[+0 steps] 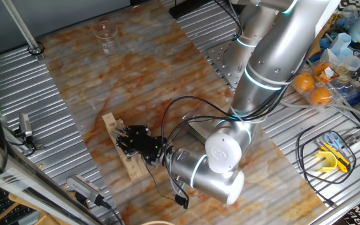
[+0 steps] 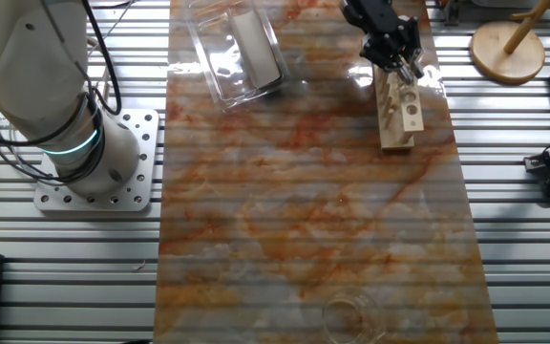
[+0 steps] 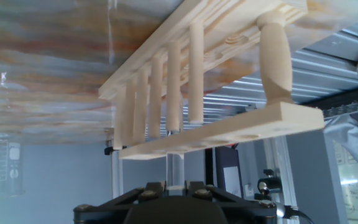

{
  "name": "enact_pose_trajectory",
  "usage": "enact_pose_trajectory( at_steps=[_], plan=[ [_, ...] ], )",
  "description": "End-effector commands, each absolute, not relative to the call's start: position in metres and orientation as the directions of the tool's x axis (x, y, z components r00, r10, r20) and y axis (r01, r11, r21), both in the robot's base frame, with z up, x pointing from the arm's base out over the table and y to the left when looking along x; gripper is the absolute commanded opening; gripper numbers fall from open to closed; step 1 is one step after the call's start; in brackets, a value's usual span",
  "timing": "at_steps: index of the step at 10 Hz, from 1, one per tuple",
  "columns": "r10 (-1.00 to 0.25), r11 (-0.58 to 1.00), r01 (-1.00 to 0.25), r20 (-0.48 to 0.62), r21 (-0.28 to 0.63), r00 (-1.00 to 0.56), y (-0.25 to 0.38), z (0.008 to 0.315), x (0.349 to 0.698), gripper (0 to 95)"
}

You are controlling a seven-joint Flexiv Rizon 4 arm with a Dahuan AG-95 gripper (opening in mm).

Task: Pour out the test tube

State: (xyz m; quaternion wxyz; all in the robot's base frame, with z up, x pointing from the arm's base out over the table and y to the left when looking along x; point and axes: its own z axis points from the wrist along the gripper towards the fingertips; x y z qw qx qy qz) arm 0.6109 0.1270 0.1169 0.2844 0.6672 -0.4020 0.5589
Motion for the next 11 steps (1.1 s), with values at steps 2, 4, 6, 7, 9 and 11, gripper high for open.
enact_pose_trajectory(
  at_steps=[2, 4, 6, 7, 9, 11],
  plan=[
    [-0.24, -0.512, -0.855, 0.969, -0.082, 0.051, 0.1244, 0.1103, 0.6139, 0.0],
    [-0.255, -0.515, -0.854, 0.965, -0.076, 0.068, 0.1228, 0.1069, 0.6154, 0.0],
    [-0.26, -0.521, -0.852, 0.961, -0.054, 0.098, 0.1228, 0.1064, 0.6156, 0.0],
    [-0.256, -0.524, -0.851, 0.961, -0.048, 0.103, 0.1235, 0.1079, 0.615, 0.0],
    [-0.246, -0.528, -0.848, 0.963, -0.038, 0.11, 0.1236, 0.108, 0.6149, 0.0],
    [-0.239, -0.533, -0.845, 0.964, -0.033, 0.113, 0.1242, 0.1078, 0.6148, 0.0]
  ],
)
